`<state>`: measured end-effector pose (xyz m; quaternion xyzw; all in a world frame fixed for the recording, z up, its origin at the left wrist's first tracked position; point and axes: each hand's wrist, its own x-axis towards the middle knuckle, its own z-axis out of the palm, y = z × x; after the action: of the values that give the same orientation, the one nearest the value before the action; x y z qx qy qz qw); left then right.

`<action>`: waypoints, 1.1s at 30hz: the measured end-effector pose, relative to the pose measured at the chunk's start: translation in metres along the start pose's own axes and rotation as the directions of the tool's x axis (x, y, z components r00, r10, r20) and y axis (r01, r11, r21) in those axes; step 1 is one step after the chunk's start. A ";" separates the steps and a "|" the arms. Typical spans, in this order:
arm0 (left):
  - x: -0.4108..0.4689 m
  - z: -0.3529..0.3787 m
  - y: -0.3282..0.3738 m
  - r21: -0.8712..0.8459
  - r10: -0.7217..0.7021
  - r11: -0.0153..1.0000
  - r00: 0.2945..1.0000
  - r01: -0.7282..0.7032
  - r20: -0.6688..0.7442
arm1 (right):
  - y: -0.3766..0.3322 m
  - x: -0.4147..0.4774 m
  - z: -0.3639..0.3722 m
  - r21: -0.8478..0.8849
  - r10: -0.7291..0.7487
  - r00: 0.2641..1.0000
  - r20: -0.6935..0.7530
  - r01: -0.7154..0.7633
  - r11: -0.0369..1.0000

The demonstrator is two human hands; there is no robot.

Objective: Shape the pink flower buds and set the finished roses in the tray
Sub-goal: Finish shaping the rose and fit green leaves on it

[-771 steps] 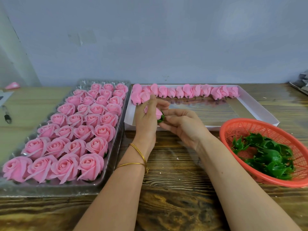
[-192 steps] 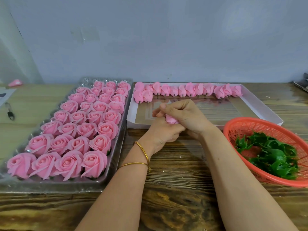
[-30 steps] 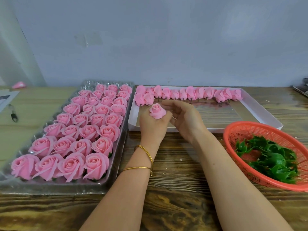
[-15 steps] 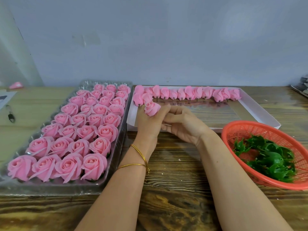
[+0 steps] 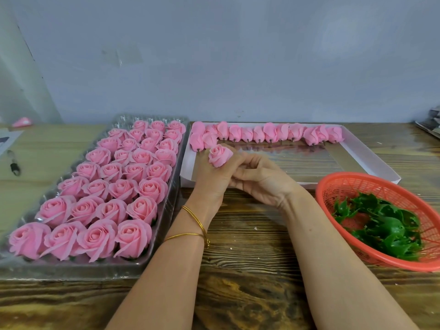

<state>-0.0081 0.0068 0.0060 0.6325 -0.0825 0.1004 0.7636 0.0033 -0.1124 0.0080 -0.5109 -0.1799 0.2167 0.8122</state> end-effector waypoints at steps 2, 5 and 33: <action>0.001 0.000 -0.001 0.021 0.022 1.000 1.000 -0.022 -0.008 | 0.001 0.001 -0.001 0.012 -0.015 1.000 0.009 0.015 1.000; 0.002 0.001 0.000 0.030 0.050 0.998 0.998 -0.048 -0.049 | 0.003 0.002 -0.001 0.021 -0.030 1.000 -0.006 0.030 0.999; -0.002 0.003 -0.011 0.648 0.345 0.731 0.935 -0.215 -0.078 | 0.005 0.006 0.002 -0.776 -0.358 0.923 -0.139 0.123 0.619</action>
<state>-0.0075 0.0018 -0.0041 0.8181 -0.0645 0.2976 0.4878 0.0067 -0.1056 0.0043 -0.7975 -0.2039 -0.0645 0.5642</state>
